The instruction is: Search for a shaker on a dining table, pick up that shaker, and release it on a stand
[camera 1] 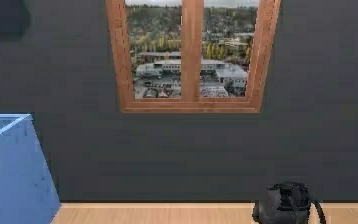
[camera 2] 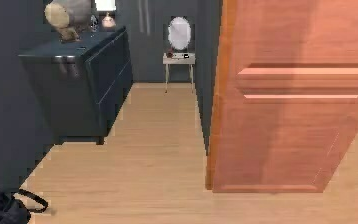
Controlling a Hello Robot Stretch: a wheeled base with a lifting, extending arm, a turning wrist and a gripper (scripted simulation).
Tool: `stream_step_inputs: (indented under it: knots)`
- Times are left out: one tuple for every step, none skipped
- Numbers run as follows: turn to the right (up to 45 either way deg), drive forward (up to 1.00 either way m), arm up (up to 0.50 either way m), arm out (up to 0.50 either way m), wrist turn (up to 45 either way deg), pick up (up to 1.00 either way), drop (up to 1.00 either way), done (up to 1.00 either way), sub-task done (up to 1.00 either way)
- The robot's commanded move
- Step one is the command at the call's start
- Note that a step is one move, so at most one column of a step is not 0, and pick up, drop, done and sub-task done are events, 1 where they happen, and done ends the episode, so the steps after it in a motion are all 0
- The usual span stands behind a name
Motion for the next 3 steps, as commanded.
stream_step_inputs:
  knots:
    - [45.0,0.00,0.00,0.00,0.0,0.00,0.00,0.00,0.00]
    - [45.0,0.00,0.00,0.00,0.0,0.00,0.00,0.00,0.00]
    - [24.0,0.00,0.00,0.00,0.0,0.00,0.00,0.00,0.00]
